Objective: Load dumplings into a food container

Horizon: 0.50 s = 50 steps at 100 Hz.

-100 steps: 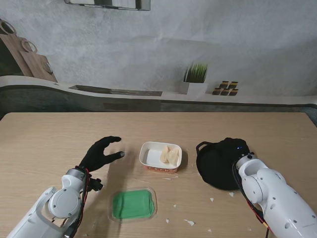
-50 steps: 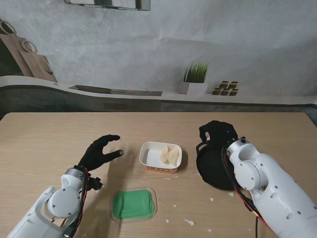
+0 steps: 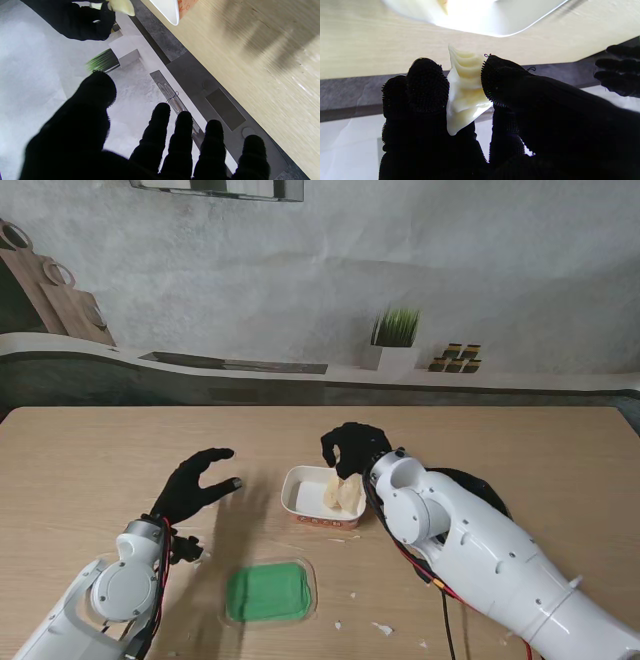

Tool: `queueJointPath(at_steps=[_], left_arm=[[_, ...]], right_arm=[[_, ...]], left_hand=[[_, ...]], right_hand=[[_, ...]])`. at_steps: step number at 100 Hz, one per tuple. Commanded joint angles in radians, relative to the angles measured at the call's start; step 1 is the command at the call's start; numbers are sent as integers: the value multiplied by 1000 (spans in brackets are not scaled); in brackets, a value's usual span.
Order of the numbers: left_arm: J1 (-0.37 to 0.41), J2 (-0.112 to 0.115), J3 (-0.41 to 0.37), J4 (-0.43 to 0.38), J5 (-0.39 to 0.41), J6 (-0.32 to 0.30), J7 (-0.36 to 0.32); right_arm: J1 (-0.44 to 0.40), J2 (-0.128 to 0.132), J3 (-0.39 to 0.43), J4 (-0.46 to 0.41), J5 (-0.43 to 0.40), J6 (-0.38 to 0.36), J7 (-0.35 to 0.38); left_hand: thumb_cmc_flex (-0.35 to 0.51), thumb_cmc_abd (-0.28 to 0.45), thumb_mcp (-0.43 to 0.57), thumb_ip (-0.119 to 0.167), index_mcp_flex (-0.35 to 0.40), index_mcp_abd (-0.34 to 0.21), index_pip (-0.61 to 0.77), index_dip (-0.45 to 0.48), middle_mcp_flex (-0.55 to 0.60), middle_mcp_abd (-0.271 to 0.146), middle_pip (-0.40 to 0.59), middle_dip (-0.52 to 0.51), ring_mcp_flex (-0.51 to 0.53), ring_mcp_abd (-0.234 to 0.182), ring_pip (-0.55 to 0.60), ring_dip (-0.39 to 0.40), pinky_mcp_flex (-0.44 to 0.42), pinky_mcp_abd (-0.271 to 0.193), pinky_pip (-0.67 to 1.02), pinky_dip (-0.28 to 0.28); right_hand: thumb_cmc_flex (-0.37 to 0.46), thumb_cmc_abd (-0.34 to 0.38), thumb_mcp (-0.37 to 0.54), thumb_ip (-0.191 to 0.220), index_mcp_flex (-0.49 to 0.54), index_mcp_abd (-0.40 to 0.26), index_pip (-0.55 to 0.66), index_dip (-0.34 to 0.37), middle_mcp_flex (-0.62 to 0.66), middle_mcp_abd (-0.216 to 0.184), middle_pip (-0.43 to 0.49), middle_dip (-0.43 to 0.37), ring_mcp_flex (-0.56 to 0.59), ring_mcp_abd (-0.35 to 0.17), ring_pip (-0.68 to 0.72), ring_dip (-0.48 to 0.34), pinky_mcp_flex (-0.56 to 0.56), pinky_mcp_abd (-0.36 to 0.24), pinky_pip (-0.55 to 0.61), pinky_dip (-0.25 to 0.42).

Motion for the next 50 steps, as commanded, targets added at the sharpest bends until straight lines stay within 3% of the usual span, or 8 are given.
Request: queueJointPath(at_steps=[1,31,50], left_arm=[[5,-4,-3,-9,-3,3,-9],[18,-5,-17,-23,-5,9,-6],[24,-5,-20,-28,0,4,-3]], right_arm=[[5,-36,-21,2,1,5,17],[55,-86,-137,70,78,57,-18],[73,-94,-176,105,79,70,-18]], left_hand=[[5,12,-6,14,7,-2,-3,5,1,15,3,-4,13,3,18,16,0,-23,-30,-15],[7,9,-9,15,8,-2,-4,4,1,18,1,-4,13,3,16,16,-5,-23,-30,-14],[7,7,-8,15,10,-2,-4,4,2,16,2,-4,14,2,16,16,-5,-23,-30,-14]], right_hand=[[120,12,142,10,21,60,25,17,72,-104,78,70,42,39,25,13,5,11,35,-11],[115,30,125,10,3,61,25,14,63,-102,78,67,34,30,25,20,1,4,37,-11],[75,72,51,16,-64,55,26,-37,15,-112,82,19,-16,10,-28,9,-45,-39,25,-17]])
